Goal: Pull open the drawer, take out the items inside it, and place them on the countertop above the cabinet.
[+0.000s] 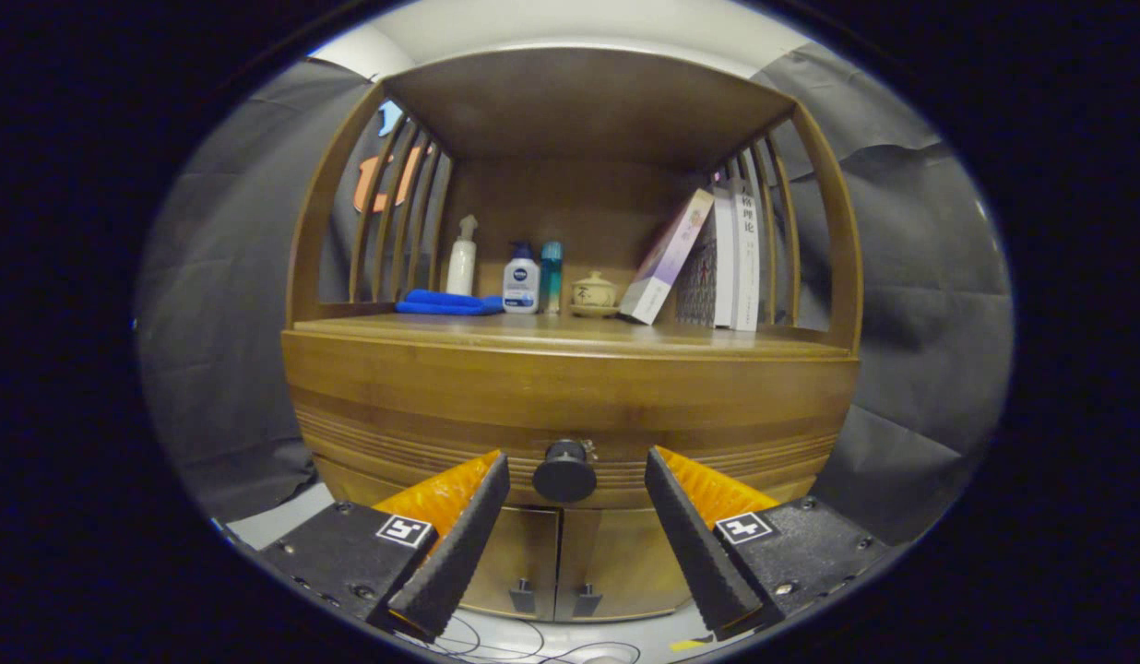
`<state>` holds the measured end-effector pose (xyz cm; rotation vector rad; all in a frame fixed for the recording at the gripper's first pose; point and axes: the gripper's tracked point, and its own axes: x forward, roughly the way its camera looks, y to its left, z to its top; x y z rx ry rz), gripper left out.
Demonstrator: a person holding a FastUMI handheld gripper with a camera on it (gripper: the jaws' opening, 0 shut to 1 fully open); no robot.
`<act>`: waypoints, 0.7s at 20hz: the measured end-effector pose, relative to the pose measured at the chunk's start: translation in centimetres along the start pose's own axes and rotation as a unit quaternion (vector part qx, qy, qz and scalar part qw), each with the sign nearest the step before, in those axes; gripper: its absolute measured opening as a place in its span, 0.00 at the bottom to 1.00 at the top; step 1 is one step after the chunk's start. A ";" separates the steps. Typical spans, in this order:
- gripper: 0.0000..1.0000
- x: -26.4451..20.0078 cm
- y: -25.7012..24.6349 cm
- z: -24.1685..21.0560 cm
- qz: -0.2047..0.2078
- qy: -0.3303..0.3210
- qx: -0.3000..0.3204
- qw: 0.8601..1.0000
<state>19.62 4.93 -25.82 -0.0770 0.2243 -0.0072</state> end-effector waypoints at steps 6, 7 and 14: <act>0.77 2.9 0.1 -1.1 0.007 0.015 0.015 1.000; 0.74 3.4 0.2 -1.2 0.007 0.016 0.014 1.000; 0.52 3.9 0.5 -0.8 0.009 0.009 0.025 1.000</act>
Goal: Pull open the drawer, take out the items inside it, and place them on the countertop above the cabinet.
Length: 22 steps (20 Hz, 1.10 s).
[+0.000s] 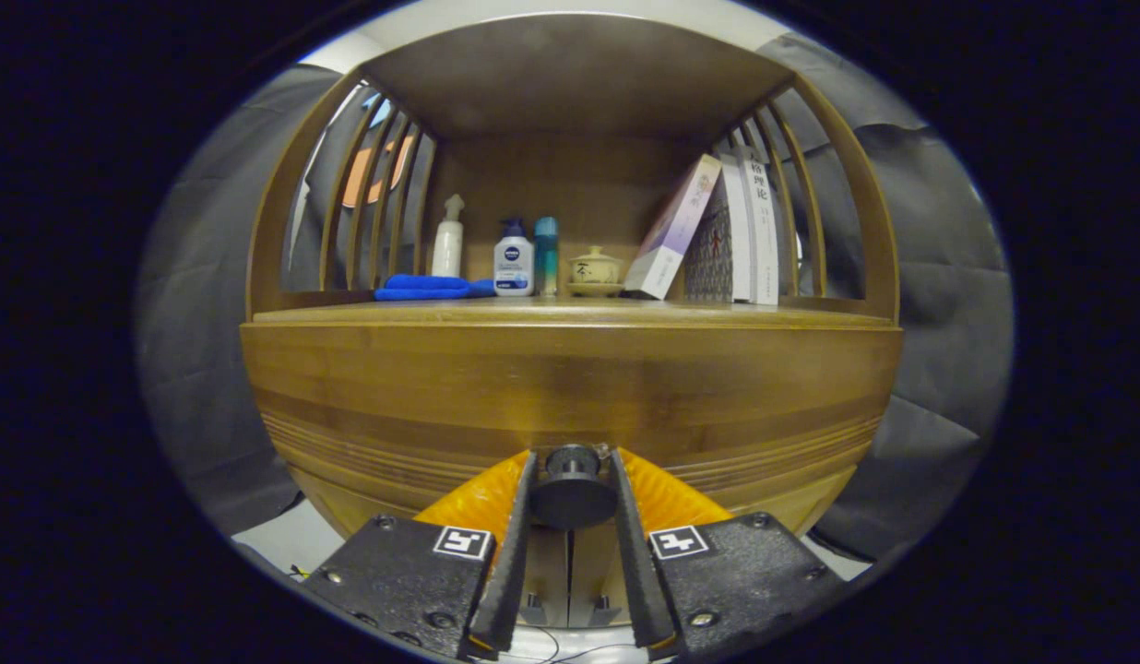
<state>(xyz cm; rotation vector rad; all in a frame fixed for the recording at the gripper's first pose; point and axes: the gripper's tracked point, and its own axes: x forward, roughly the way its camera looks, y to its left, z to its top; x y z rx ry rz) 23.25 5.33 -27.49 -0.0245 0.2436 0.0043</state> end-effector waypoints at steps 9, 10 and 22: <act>0.42 -1.1 0.1 -0.3 0.001 0.008 0.003 1.000; 0.42 -1.7 0.2 -0.4 0.002 0.010 0.003 1.000; 0.41 -8.4 -0.2 -1.7 0.005 0.006 0.002 1.000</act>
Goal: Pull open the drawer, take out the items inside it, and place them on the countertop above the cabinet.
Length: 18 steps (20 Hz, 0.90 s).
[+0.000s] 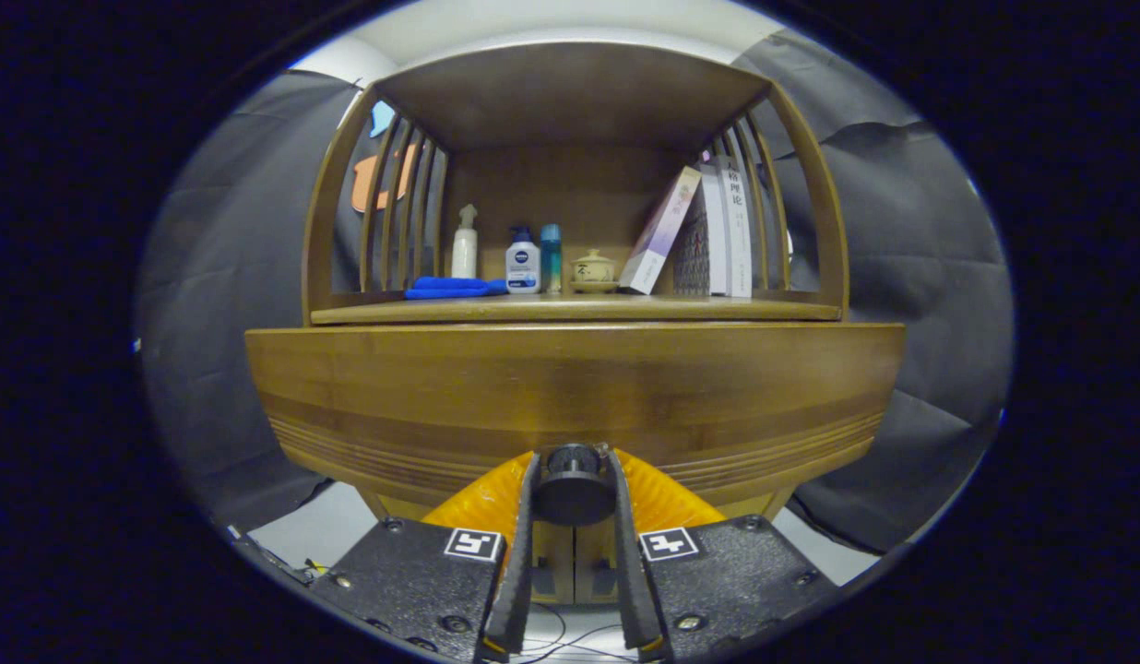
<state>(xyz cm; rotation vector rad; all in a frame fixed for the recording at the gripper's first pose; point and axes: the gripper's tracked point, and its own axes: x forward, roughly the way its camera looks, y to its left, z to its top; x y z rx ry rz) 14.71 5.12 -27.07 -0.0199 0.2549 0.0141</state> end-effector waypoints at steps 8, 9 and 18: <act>0.41 -2.7 -0.3 -0.7 0.004 0.004 0.011 1.000; 0.41 -3.0 -0.5 -0.8 0.003 0.005 0.006 1.000; 0.41 -5.6 -0.6 -1.9 0.001 0.009 0.009 1.000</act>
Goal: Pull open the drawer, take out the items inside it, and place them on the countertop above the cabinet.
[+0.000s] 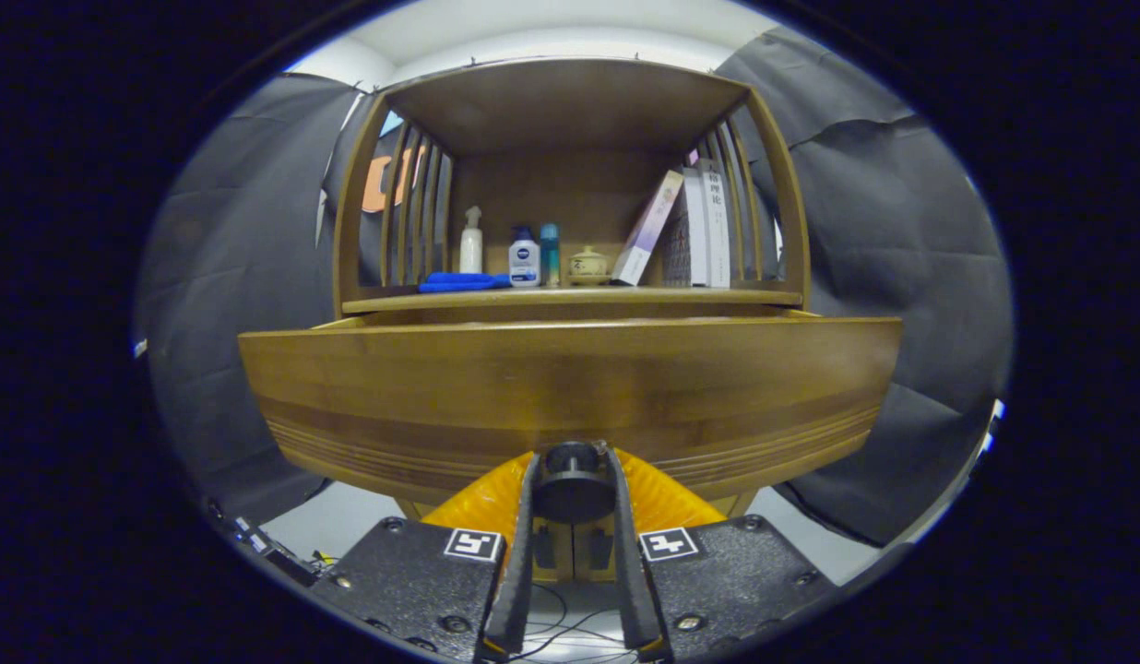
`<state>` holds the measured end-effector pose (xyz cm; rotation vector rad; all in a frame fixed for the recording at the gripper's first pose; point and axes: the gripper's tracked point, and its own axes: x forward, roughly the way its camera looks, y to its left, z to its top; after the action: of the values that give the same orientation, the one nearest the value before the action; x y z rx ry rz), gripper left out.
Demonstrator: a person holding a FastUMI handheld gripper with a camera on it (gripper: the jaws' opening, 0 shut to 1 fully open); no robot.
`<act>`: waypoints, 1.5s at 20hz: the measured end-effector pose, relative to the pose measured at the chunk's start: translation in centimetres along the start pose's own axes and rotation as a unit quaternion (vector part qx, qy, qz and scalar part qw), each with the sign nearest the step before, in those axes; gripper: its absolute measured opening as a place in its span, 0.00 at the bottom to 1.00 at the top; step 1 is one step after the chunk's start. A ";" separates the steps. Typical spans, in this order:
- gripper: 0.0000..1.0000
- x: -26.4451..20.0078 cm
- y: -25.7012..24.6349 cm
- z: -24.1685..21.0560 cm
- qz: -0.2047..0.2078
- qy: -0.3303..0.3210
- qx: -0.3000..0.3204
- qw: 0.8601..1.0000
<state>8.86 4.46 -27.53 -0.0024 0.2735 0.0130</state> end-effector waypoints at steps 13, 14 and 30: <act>0.87 -2.2 -1.1 0.8 0.007 -0.006 -0.003 1.000; 0.98 -2.6 -1.3 1.9 0.005 -0.014 0.003 1.000; 0.99 1.0 -2.0 24.4 0.033 0.013 0.047 0.998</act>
<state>16.38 2.62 -4.33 0.1007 0.3005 0.0665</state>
